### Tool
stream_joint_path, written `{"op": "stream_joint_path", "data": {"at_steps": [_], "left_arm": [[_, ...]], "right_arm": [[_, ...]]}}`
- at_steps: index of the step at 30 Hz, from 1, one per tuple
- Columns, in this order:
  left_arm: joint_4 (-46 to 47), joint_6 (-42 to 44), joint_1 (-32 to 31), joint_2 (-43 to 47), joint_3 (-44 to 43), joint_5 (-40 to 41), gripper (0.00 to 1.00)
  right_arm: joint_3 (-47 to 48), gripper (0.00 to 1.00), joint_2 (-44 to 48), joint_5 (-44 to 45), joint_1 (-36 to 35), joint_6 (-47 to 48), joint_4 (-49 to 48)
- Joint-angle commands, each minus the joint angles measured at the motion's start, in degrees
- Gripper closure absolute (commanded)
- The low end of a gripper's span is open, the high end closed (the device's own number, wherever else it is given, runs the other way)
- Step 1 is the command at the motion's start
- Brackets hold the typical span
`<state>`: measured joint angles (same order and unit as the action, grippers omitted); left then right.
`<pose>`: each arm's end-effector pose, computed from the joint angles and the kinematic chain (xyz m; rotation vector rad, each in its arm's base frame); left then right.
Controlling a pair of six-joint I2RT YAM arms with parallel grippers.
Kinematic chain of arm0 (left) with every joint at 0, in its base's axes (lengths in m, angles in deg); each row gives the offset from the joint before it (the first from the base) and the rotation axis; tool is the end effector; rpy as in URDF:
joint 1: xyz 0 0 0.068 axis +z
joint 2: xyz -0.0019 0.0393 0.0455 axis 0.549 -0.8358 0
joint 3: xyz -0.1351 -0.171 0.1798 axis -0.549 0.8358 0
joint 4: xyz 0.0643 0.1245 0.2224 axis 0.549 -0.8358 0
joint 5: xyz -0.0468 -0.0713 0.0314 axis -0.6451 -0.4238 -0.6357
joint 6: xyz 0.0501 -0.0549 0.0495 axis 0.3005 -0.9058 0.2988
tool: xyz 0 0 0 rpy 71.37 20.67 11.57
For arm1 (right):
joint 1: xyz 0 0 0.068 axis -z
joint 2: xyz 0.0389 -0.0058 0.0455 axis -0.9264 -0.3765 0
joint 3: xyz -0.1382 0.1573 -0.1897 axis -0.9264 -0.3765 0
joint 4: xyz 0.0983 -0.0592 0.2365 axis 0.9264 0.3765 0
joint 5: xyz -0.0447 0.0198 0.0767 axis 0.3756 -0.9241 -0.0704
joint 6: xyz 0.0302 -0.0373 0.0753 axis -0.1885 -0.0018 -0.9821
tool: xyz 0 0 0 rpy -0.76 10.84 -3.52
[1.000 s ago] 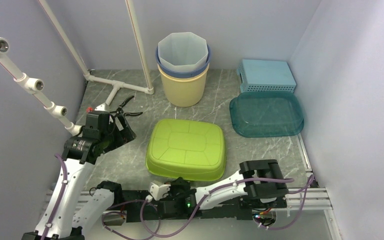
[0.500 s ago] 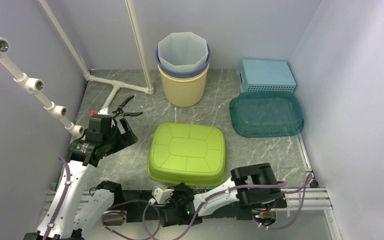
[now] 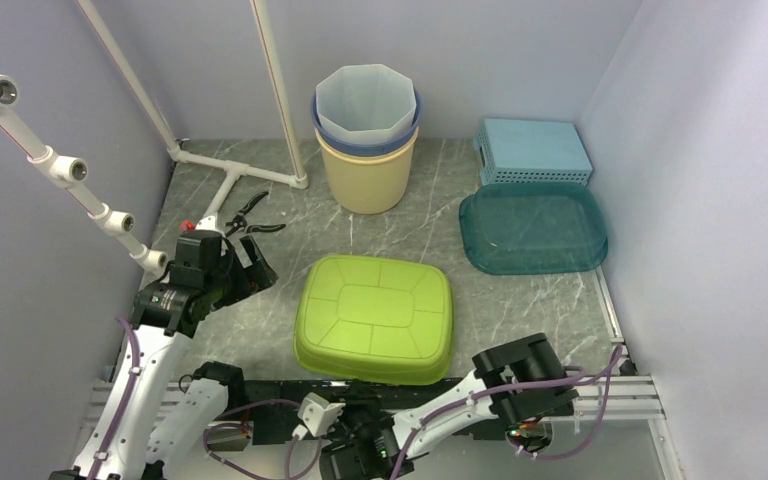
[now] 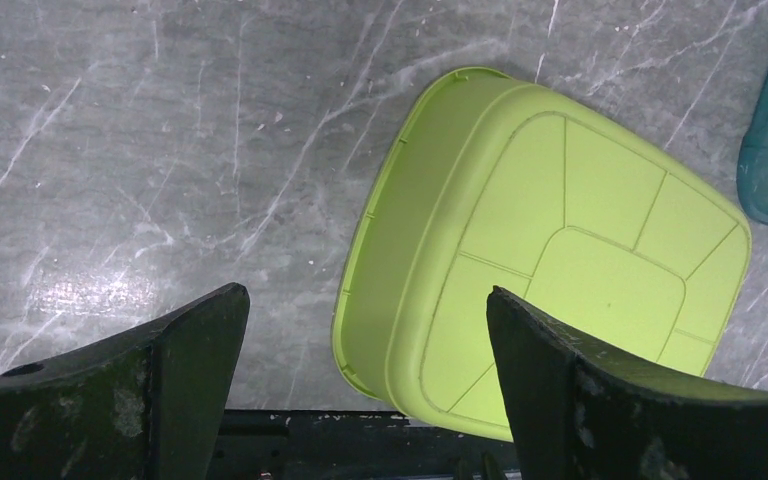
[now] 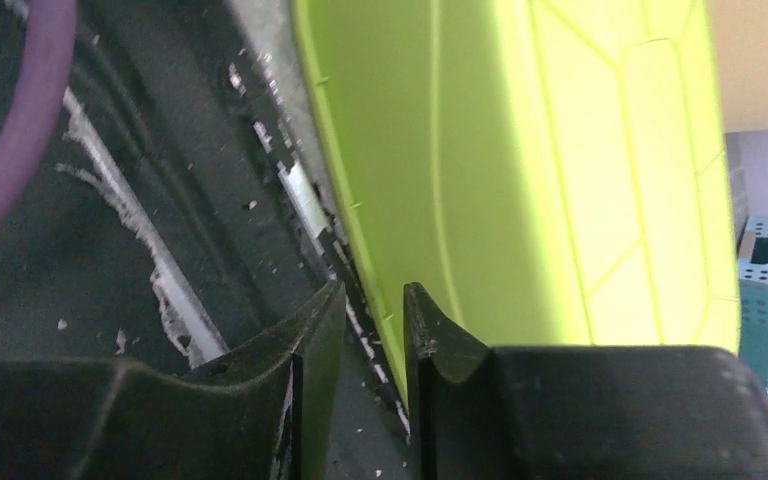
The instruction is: Turn the large container upside down
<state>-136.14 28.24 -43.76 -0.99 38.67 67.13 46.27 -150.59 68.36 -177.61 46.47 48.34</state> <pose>0.1556 -0.0289 0.2790 -0.5170 2.3571 -0.3773 -0.0548 0.3537 0.1219 -1.3215 1.6030 -0.1289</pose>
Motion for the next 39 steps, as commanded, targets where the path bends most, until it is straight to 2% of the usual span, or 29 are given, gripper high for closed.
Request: {"op": "stream_joint_path", "data": {"at_steps": [1, 6, 11, 13, 15, 17, 19, 21, 23, 29, 32, 35, 39], "left_arm": [[2.25, 1.28, 0.26, -0.55, 0.18, -2.08, 0.06], [2.52, 1.66, 0.26, -2.05, 0.06, -3.29, 0.06], [3.31, 1.96, 0.26, -2.53, 0.51, -4.76, 0.06], [3.64, 2.22, 0.26, -3.00, 0.61, -6.03, 0.06], [3.82, 2.51, 0.26, -3.90, 0.63, -7.35, 0.06], [4.36, 2.66, 0.26, -4.84, 0.94, -9.32, 0.06], [5.71, 2.54, 0.22, -6.12, 1.84, -11.85, 0.06], [6.60, 2.21, 0.18, -8.20, 2.19, -13.27, 0.06], [7.66, 1.88, 0.18, -9.90, 2.89, -14.80, 0.06], [14.73, 1.06, -0.03, -13.26, 7.06, -21.99, 0.07], [17.62, 0.92, -0.79, -14.02, 8.56, -25.25, 0.07], [18.66, -0.30, -3.49, -15.98, 8.86, -23.65, 0.08], [19.62, -2.81, -9.26, -18.30, 8.56, -18.98, 0.08]], "right_arm": [[3.30, 0.68, 3.79, 6.22, 0.22, -2.12, 2.47], [1.63, 0.66, 9.70, 7.97, 0.24, 0.66, -0.72], [-0.29, 0.51, 17.49, 13.46, 0.88, -1.32, 0.43], [0.55, 0.50, 19.40, 13.62, 2.29, -4.17, 4.09], [3.40, 0.49, 20.50, 13.89, 4.90, -13.39, 13.93], [6.77, 0.46, 21.24, 13.55, 8.48, -27.48, 27.49], [9.28, 0.37, 22.22, 12.55, 12.19, -41.82, 41.53], [9.64, 0.31, 23.93, 10.20, 15.93, -47.25, 45.51], [9.02, 0.27, 26.43, 5.16, 20.07, -46.39, 43.86], [-2.12, 0.25, 41.15, -11.40, 30.38, -40.06, 26.74], [-8.80, 0.17, 49.97, -18.78, 35.37, -38.67, 18.56], [-12.65, 0.11, 56.26, -22.80, 38.72, -39.09, 16.18], [-13.75, 0.08, 58.56, -24.66, 41.03, -38.28, 17.25]]}}
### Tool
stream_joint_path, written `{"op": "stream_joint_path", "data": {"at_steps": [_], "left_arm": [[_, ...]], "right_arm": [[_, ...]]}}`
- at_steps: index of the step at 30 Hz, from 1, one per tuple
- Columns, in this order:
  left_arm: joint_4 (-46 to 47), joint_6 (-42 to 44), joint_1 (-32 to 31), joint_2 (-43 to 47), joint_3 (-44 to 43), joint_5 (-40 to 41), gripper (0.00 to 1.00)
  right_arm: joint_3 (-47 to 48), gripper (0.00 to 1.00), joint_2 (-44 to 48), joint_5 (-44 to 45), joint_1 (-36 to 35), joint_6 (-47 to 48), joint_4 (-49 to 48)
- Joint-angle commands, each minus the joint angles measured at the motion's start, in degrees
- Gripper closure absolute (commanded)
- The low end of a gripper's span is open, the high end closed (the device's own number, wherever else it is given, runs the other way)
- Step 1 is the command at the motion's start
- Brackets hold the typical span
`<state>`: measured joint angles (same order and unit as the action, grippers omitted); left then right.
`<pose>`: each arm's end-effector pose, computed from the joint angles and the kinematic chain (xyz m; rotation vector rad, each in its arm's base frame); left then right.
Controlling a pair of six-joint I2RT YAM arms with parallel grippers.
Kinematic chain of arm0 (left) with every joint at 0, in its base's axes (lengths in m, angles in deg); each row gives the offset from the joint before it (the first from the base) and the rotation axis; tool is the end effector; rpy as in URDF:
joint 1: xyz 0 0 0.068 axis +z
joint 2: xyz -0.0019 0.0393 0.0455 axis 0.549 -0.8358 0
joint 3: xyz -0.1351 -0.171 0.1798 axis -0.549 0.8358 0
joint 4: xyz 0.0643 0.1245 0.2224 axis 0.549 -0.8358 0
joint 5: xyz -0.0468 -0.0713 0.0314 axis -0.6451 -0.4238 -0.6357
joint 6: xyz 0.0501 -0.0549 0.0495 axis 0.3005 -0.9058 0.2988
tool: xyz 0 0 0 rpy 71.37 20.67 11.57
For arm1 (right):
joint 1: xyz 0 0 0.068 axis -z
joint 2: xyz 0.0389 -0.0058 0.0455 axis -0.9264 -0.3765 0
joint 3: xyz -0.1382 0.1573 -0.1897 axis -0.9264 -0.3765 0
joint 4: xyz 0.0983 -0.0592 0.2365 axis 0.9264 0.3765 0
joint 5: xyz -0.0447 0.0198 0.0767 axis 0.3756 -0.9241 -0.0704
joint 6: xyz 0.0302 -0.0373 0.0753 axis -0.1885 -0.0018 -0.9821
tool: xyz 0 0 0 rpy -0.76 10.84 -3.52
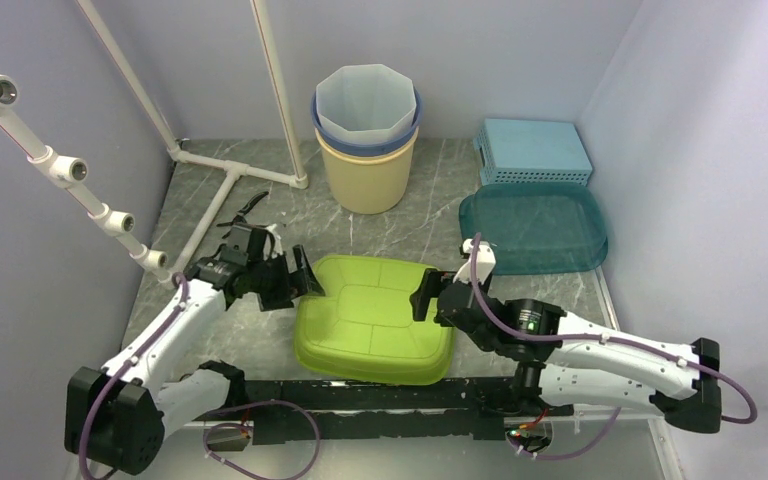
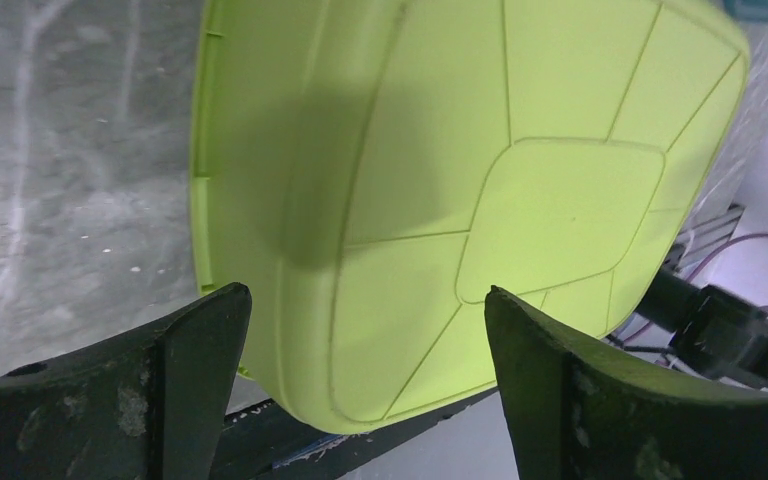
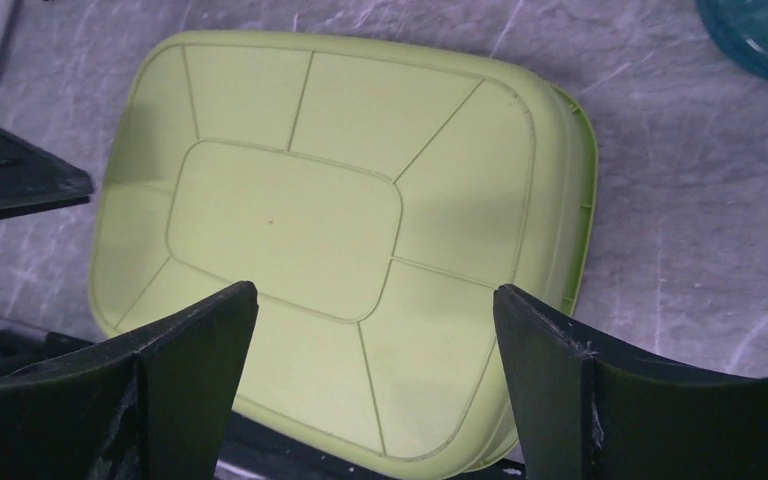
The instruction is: Turn the large container upside down
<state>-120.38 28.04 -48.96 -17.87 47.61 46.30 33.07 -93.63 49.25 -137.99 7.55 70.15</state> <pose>0.1978 -0.0850 0.2058 -0.3105 2.6438 -0.7889 0.1123 0.1622 0.2636 0.0626 2.1837 0.4596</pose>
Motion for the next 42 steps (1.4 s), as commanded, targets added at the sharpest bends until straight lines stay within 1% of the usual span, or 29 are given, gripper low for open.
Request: {"op": "stream_joint_path", "data": {"at_steps": [1, 7, 12, 18, 21, 24, 27, 30, 32, 36, 42], "left_arm": [[4.17, -3.23, -4.99, -1.84, -0.32, 2.69, 0.08], [7.14, -5.76, -10.40, -5.40, -0.43, 4.55, 0.11], [9.94, -7.55, -16.72, -9.08, -1.73, 6.55, 0.12], [12.43, -7.63, -21.66, -14.17, -5.18, 7.84, 0.13], [12.21, -6.49, -23.45, -17.10, -7.16, 9.01, 0.14], [8.59, -5.66, -24.65, -19.04, -9.62, 13.03, 0.16], [6.05, -5.54, -24.77, -18.10, -10.08, 16.40, 0.15], [4.33, -5.97, -24.84, -15.01, -9.58, 19.53, 0.10], [4.11, -5.84, -24.72, -13.35, -9.06, 20.41, 0.08], [4.72, -5.22, -24.75, -12.10, -8.75, 20.84, 0.06], [6.97, -4.30, -24.71, -14.00, -10.66, 20.84, 0.06]], "right_arm": [[-0.35, 0.08, 1.39, -6.02, 1.69, 0.93, -3.61], [0.68, 0.08, -0.56, -6.68, 2.02, 0.28, -1.18], [-0.45, 0.08, 1.12, -5.79, 2.07, -0.56, -1.86], [-0.70, 0.08, 3.28, -2.48, 2.08, -3.47, 1.21], [-0.85, 0.08, 3.91, -1.52, 2.06, -4.35, 2.38], [-0.80, 0.08, 3.84, -0.09, 2.12, -4.13, 3.86], [0.46, 0.07, 2.10, 3.89, 3.31, -5.93, 9.57], [1.63, 0.06, -0.32, 4.49, 8.88, -4.97, 13.55], [0.96, 0.06, -0.87, 1.50, 14.64, -0.43, 11.78], [-0.49, 0.06, -0.27, -7.36, 27.74, 7.53, 6.50], [-4.37, 0.06, -1.10, -25.65, 40.98, 15.91, -4.52]]}}
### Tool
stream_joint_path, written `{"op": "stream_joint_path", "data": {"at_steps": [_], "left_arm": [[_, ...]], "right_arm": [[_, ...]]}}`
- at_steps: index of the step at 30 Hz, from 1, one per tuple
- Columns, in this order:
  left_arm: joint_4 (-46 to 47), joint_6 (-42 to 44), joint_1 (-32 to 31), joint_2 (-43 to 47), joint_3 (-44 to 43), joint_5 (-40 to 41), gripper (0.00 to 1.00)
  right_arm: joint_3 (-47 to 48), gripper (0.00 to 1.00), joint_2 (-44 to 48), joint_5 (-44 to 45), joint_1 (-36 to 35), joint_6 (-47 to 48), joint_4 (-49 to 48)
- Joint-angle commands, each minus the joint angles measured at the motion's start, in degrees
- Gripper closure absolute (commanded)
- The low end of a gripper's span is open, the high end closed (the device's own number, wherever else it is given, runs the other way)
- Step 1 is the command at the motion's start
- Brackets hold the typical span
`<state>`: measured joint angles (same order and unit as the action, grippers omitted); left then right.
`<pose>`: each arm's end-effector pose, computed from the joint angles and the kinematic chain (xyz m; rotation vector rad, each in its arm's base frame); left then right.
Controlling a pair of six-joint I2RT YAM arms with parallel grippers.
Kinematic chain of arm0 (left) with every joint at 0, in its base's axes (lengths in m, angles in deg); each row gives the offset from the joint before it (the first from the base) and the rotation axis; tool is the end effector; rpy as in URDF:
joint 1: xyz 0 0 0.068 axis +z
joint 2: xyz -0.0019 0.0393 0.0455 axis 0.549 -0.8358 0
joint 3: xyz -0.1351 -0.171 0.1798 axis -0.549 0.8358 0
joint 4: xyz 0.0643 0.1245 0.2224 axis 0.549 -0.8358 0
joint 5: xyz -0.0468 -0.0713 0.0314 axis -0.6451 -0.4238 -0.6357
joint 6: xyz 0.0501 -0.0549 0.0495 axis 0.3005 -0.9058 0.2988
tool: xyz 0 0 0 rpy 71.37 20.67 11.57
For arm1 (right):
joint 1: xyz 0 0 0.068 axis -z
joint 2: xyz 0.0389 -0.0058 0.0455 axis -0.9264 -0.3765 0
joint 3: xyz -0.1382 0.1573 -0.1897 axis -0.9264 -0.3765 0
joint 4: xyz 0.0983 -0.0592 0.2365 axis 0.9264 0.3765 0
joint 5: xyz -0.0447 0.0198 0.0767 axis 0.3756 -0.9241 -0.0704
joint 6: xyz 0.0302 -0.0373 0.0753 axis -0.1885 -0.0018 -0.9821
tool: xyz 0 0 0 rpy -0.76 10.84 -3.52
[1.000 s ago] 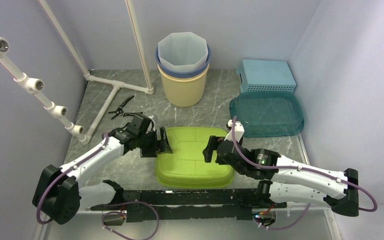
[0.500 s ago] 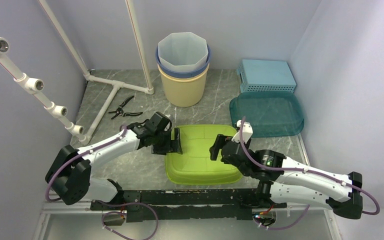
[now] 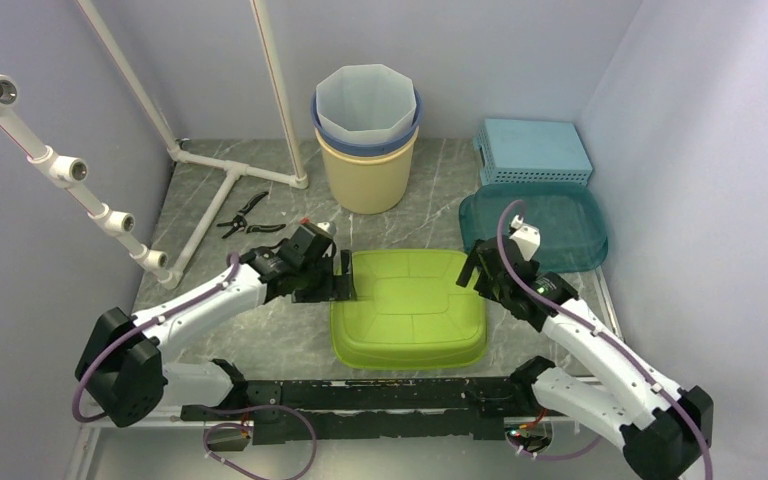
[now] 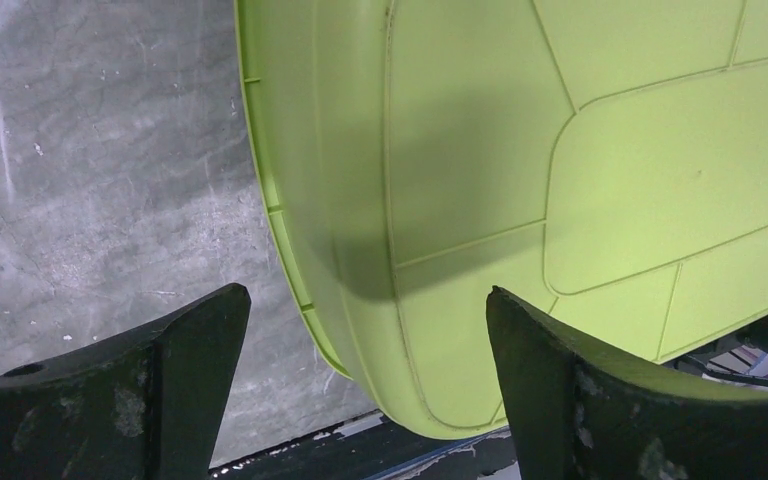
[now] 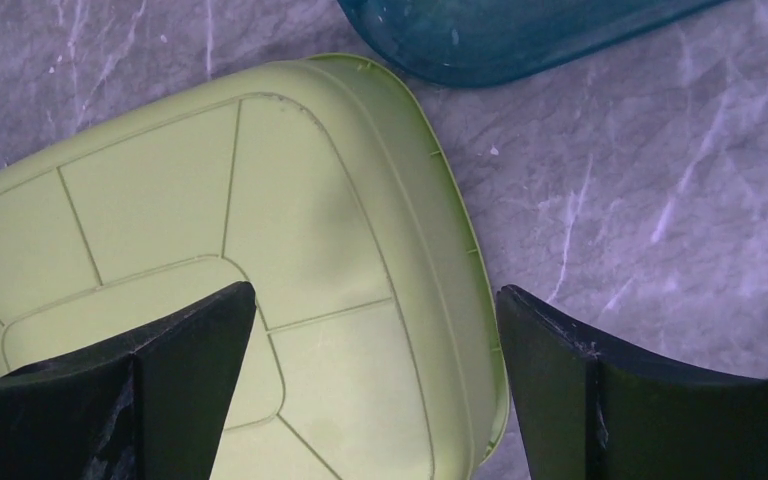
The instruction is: Turn the large container upside down
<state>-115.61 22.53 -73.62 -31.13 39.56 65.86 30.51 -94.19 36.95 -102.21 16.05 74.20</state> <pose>0.2047 -0.1763 0.2041 -0.0052 2.6657 -0.5411 0.1751 0.0759 0.2330 0.4714 2.3044 0.1113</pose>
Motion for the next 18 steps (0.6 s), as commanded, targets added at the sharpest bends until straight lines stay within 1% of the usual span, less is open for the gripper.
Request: {"op": "stream_joint_path", "data": {"at_steps": [1, 4, 8, 14, 18], "left_arm": [[2.75, 1.08, -0.11, -1.33, -2.91, 1.28, 0.06], [4.67, 0.97, -0.07, -3.44, -3.47, -0.27, 0.06], [7.77, 1.31, -0.11, -5.22, -1.93, -2.87, 0.06], [9.91, 0.93, -0.07, -6.08, 0.96, -5.51, 0.08], [10.75, 0.72, -0.07, -4.36, 2.67, -6.11, 0.08]], "right_arm": [[-2.47, 0.06, -1.03, -15.69, 6.56, 7.98, -9.74], [-3.84, 0.06, -2.18, -19.90, 7.32, 8.63, -12.51], [-5.28, 0.06, -3.84, -23.30, 7.33, 8.60, -13.38], [-8.51, 0.07, -2.28, -23.25, 7.33, 6.51, -12.89], [-7.93, 0.07, 0.48, -21.73, 7.30, 6.90, -10.35]]}}
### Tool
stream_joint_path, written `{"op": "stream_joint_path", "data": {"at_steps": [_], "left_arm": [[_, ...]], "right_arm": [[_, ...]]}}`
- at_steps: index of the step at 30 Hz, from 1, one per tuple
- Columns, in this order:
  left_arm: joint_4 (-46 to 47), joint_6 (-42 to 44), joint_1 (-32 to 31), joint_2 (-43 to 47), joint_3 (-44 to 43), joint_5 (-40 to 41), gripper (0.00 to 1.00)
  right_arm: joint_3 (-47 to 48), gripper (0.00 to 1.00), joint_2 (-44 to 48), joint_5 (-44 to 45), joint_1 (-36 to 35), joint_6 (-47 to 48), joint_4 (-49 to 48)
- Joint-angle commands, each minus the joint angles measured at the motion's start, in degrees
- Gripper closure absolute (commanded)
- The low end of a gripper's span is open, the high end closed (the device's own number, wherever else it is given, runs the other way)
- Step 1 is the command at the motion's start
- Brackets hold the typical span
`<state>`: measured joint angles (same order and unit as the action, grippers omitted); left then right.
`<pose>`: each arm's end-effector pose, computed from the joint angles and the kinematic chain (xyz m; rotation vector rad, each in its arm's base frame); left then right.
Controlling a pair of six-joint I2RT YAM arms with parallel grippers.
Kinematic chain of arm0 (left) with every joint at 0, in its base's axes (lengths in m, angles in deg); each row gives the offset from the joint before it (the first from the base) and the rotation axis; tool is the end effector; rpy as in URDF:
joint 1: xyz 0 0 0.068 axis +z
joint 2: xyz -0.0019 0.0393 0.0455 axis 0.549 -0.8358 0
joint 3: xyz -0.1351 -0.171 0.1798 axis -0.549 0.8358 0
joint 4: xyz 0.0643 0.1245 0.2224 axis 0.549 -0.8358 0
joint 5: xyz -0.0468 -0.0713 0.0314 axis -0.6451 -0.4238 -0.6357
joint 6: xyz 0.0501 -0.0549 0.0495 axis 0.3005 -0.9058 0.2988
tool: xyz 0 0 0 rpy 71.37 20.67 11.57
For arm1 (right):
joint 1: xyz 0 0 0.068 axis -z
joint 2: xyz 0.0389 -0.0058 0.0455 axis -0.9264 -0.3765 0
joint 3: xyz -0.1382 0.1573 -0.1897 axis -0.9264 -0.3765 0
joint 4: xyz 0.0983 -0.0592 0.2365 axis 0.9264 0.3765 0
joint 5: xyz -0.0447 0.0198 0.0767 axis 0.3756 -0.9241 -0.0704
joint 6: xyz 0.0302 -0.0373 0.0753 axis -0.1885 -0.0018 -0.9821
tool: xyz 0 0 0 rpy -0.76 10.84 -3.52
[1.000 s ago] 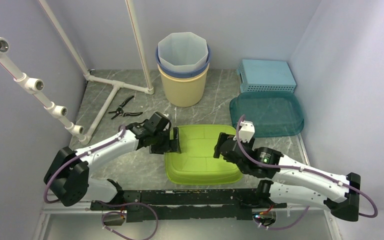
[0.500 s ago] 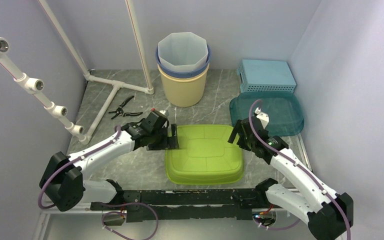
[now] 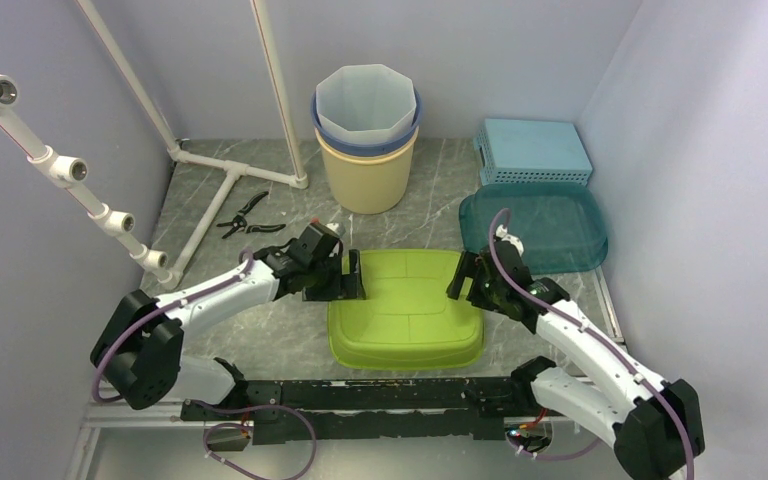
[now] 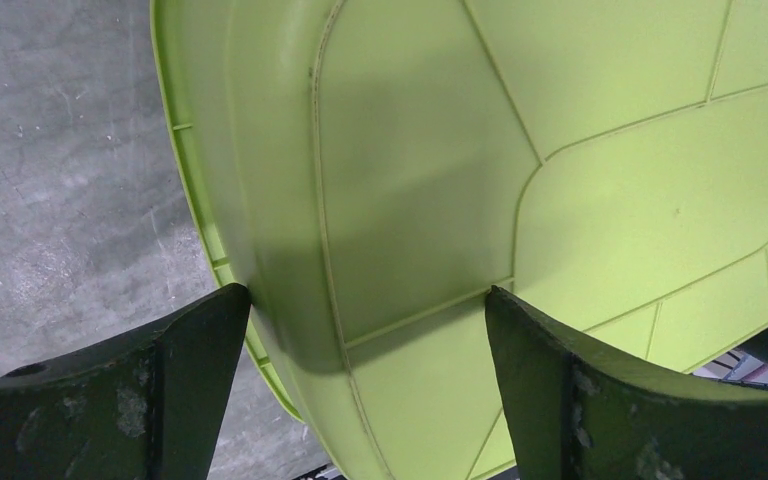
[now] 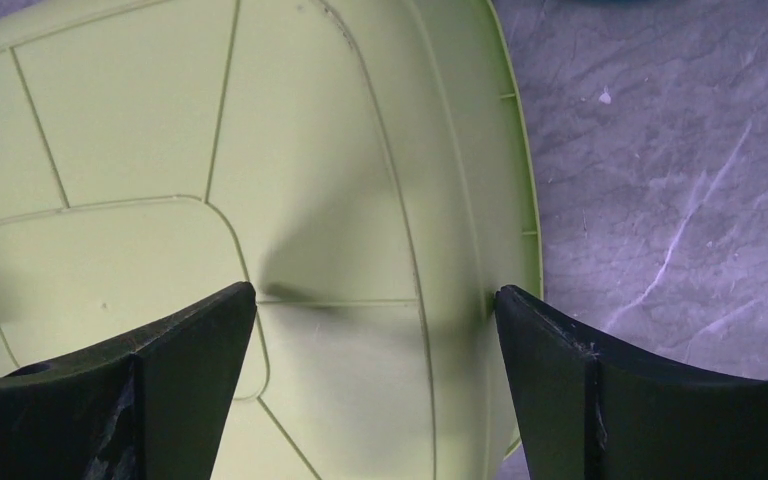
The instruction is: Turn the large container upside down
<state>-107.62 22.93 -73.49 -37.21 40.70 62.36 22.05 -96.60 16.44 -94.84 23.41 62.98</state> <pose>0.2191 -0.1940 0.1818 0.0263 2.6772 -0.6158 0.1840 0.0836 0.1863 0.3464 2.4765 0.3697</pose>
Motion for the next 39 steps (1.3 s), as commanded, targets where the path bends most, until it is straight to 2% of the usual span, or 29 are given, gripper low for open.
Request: {"op": "stream_joint_path", "data": {"at_steps": [1, 6, 11, 17, 23, 29, 34, 39], "left_arm": [[2.67, 0.39, -0.24, 2.04, 1.61, -2.37, 0.08], [0.73, 1.36, -0.19, 1.75, 0.79, -0.64, 0.07], [1.29, 2.08, -0.27, 0.40, 0.85, -1.23, 0.09], [6.86, 3.74, -0.97, -0.56, 1.92, -8.36, 0.12], [11.05, 2.22, -2.93, 0.05, 2.32, -13.62, 0.14], [6.93, 2.07, -4.78, 0.47, -1.12, -13.35, 0.15], [6.64, 1.05, -7.36, -0.11, -2.68, -13.63, 0.14], [8.37, -0.47, -9.98, -3.11, -3.54, -13.14, 0.14]], "right_arm": [[0.81, 0.07, 3.54, 0.14, -0.03, -0.20, 1.33], [1.66, 0.05, 0.93, 6.36, 0.50, 1.62, 1.21], [-0.11, 0.07, -5.23, -2.14, 0.93, 4.87, -5.41], [-2.84, 0.08, 1.94, -8.68, 0.91, 5.07, -7.03], [-3.63, 0.15, 6.54, -18.94, 0.83, 2.67, -7.07], [-1.01, 0.15, 10.12, -16.33, 0.85, 2.07, -0.82], [0.42, 0.15, 12.33, -13.10, 0.86, 1.15, 4.71], [-1.46, 0.13, 11.59, -8.80, 0.85, -1.35, 5.90]]}}
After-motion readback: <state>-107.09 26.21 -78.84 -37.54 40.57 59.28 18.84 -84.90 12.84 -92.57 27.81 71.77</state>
